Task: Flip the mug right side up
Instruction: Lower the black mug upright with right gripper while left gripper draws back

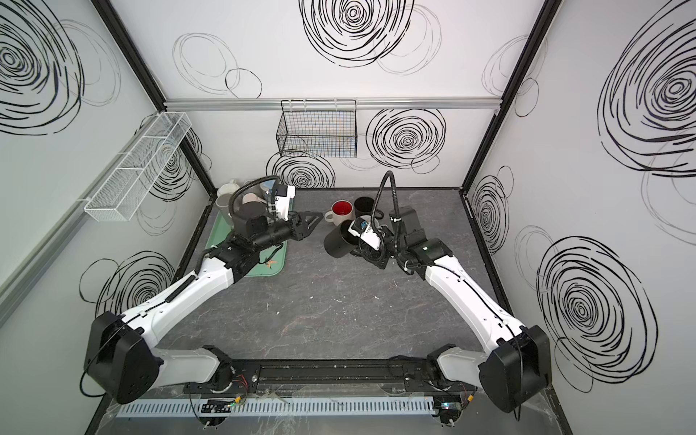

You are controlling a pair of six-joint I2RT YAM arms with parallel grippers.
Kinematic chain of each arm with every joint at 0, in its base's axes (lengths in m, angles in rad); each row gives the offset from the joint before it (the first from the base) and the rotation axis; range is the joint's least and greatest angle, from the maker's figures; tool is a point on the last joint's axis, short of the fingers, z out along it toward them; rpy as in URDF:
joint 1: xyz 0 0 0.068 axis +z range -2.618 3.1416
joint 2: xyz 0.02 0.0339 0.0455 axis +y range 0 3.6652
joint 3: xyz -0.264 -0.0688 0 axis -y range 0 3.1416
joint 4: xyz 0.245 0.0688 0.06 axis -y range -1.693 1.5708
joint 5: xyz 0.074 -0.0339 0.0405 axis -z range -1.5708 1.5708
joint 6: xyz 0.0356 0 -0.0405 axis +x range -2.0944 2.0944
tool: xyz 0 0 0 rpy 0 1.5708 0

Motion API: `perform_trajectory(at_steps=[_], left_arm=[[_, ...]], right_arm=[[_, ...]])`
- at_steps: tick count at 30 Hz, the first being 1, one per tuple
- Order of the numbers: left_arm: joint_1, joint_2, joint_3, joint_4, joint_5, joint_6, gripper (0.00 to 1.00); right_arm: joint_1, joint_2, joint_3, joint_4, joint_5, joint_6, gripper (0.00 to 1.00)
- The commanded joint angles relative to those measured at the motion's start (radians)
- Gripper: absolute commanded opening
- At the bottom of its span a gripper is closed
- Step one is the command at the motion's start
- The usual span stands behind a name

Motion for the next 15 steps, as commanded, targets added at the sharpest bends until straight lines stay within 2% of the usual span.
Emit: perform_trajectory(at_steps=[1, 6, 15], left_arm=[[-0.004, 0.021, -0.011, 0.025, 0.002, -0.013, 0.42], [-0.004, 0.061, 0.006, 0.026, 0.024, -0.014, 0.42], [-0.002, 0.096, 0.012, 0.028, 0.057, -0.014, 0.41]], right_arm=[[0.011, 0.011, -0.022, 0.010, 0.071, -0.127, 0.00], [0.023, 0.064, -0.083, 0.004, 0.212, -0.185, 0.00], [0.038, 0.156, -0.125, 0.054, 0.449, -0.202, 0.00]])
